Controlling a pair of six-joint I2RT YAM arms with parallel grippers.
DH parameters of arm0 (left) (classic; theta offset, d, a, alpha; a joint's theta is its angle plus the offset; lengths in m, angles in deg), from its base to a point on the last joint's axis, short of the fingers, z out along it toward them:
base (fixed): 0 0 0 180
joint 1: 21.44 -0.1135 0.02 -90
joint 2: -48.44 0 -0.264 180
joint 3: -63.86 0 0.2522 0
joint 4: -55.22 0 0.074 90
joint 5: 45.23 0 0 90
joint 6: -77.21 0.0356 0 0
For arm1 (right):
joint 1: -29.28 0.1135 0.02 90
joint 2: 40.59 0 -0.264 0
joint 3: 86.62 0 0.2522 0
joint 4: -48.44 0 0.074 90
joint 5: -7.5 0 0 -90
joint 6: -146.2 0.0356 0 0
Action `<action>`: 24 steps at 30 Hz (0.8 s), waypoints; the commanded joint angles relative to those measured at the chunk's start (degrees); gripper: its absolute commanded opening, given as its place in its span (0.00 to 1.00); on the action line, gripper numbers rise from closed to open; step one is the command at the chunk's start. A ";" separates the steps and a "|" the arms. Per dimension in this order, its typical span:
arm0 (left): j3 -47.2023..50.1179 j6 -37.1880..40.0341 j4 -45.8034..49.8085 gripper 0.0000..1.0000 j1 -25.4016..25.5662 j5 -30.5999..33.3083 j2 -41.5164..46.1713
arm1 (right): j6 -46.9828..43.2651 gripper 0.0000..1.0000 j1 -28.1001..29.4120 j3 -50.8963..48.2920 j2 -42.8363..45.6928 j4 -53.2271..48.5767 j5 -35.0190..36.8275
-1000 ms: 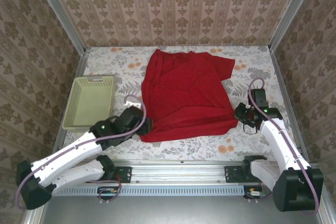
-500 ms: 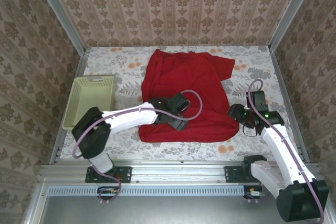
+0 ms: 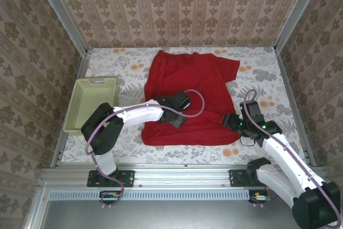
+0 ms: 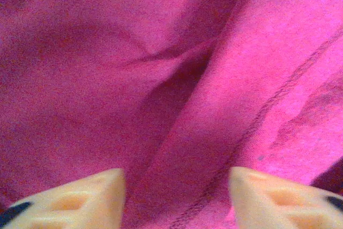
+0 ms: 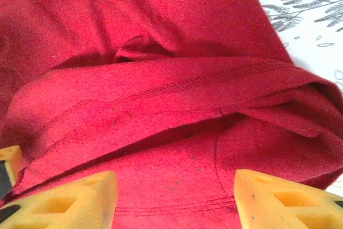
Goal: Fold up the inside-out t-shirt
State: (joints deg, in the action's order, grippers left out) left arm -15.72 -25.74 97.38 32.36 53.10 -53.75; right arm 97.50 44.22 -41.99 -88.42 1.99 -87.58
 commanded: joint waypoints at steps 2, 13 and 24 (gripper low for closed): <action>0.25 -0.29 -1.33 0.41 0.06 -2.64 -1.22 | 3.12 0.62 1.05 -1.69 1.08 3.68 0.69; 1.19 -1.79 -3.34 0.16 -0.36 -2.10 -0.28 | 4.04 0.64 3.71 -3.39 1.26 5.97 1.83; -2.59 -9.68 1.66 0.00 -0.88 -7.87 11.27 | 1.02 0.63 13.54 -7.05 2.02 19.69 1.61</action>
State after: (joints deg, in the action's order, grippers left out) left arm -14.85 -30.49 95.70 32.14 49.24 -48.62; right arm 100.51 54.18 -47.63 -87.50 13.66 -86.49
